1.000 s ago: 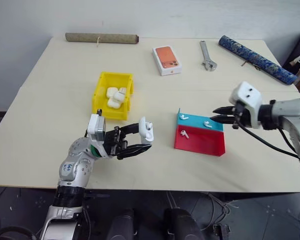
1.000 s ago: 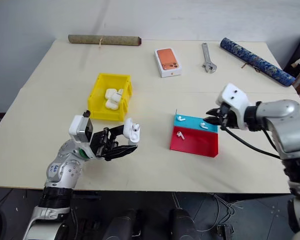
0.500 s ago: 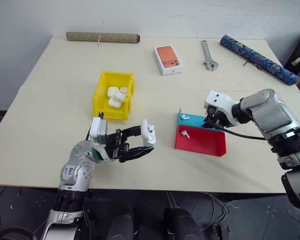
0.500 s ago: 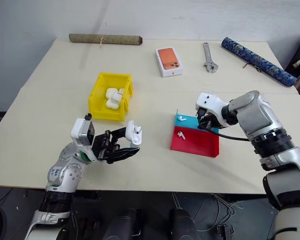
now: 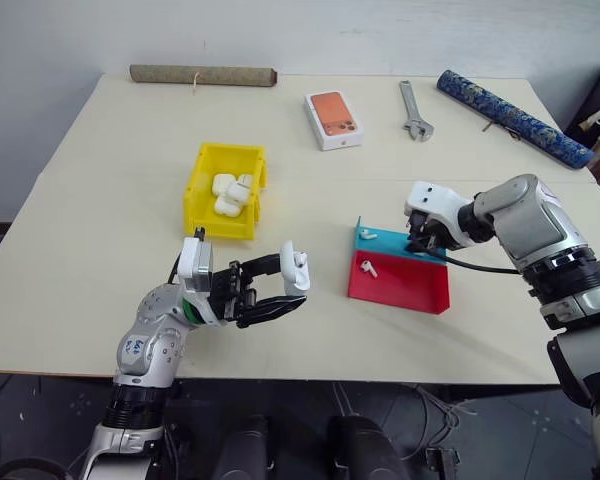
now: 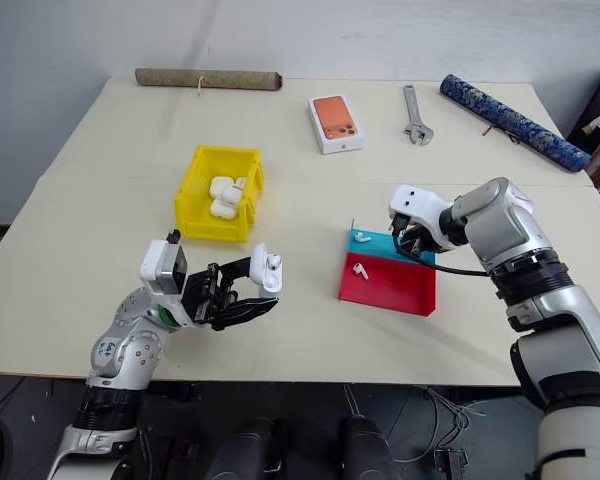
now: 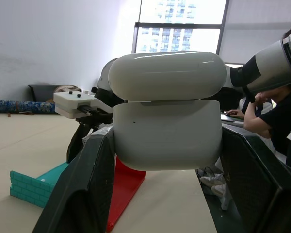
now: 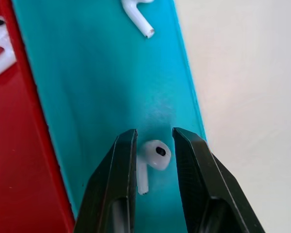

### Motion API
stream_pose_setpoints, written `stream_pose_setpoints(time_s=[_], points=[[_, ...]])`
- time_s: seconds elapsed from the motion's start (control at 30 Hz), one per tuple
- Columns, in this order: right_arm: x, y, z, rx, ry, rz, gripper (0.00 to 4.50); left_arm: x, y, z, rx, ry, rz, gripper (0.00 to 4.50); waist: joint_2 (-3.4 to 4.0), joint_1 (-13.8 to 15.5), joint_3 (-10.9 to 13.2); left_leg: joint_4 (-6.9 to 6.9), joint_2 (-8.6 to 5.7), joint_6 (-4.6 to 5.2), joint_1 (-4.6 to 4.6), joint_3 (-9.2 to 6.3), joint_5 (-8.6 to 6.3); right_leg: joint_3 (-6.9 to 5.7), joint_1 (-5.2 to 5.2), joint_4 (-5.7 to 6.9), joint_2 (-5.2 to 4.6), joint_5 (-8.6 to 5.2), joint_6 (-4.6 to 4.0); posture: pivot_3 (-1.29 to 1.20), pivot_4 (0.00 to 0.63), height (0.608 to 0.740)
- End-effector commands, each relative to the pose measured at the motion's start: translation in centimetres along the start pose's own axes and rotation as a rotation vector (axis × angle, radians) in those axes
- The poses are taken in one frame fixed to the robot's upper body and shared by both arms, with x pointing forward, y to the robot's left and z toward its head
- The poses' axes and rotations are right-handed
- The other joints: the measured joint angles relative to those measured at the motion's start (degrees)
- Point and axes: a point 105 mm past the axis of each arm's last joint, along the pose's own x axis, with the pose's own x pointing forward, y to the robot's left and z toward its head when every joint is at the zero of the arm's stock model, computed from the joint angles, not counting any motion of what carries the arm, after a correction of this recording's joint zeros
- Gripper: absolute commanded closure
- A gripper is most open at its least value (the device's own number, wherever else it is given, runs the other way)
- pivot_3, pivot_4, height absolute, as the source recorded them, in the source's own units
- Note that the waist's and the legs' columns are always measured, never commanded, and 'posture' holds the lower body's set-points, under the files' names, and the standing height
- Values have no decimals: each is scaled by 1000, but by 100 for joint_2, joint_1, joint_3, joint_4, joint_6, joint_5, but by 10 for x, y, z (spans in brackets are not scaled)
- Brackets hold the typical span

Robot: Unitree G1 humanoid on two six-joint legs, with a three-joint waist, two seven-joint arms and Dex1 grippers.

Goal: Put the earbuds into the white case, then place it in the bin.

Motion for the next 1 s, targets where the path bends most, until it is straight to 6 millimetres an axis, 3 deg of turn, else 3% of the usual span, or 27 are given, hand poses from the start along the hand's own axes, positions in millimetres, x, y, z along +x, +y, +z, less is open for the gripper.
stream_pose_setpoints(time_s=[0.03, 0.37, 1.0], points=[[-9, -9, 5, -15, -1, -32, 3356, 3, -5, 10, 35, -18, -25, 1724, 0, 0, 0, 0, 0, 0, 0, 0, 0, 0, 0, 0, 0, 0, 0, 0, 150, 740], [-2, -10, -12, 48, 51, -17, 3356, 4, -6, 10, 32, -18, -24, 1724, 0, -16, 0, 5, 0, 0, 1, 0, 0, 0, 0, 0, 0, 0, 0, 0, 150, 740], [5, -9, -8, -40, 25, -3, 3356, 4, -8, 9, 24, -20, -19, 1724, 0, -121, 0, 18, 0, 0, 4, -1, 0, 1, 4, 4, -1, 0, 0, 0, 150, 740]])
